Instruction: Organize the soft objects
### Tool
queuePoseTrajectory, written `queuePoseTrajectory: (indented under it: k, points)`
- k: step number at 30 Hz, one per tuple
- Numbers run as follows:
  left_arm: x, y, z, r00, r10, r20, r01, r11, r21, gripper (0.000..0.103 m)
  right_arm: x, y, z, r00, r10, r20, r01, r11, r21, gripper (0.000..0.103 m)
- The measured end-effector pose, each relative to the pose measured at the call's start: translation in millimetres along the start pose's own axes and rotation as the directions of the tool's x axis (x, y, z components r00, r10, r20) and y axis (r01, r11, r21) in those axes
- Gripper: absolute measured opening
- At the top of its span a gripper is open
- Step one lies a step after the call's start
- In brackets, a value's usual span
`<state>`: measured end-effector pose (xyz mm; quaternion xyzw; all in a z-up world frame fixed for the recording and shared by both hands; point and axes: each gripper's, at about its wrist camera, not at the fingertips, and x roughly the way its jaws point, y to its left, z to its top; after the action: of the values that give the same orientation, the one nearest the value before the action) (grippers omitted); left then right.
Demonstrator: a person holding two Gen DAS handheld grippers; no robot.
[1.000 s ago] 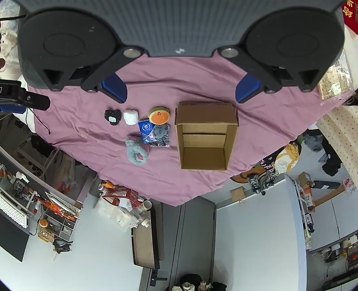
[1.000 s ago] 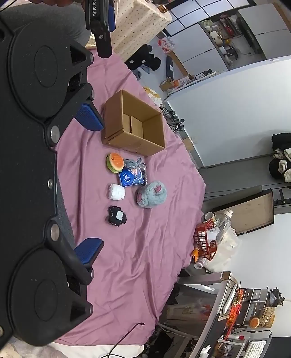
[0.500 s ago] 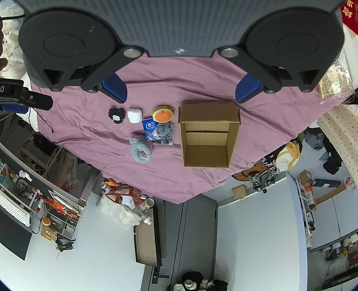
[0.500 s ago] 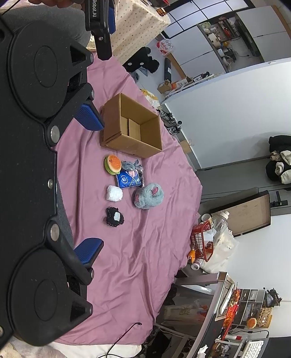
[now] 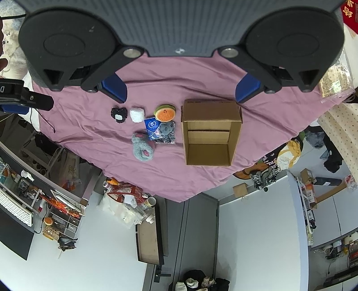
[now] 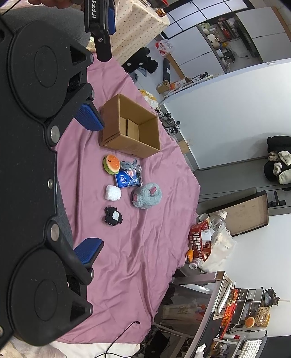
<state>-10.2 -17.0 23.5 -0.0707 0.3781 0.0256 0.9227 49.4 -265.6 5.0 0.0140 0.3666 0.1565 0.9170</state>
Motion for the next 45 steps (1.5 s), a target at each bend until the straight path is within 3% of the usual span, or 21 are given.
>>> queuePoseTrajectory:
  k: [30,45]
  points:
    - [-0.6,-2.4,2.0,1.0,-0.002,-0.004,0.002,1.0,0.0,0.102,2.7,2.3,-1.2,1.0,0.01,0.002,-0.01,1.0,-0.006,0.103]
    - [23.3,-11.0,6.3,1.0,-0.01,0.002,0.01,1.0,-0.019,0.102,21.5,-4.7,1.2,0.999,0.044,-0.009,-0.044,0.999,0.004,0.103]
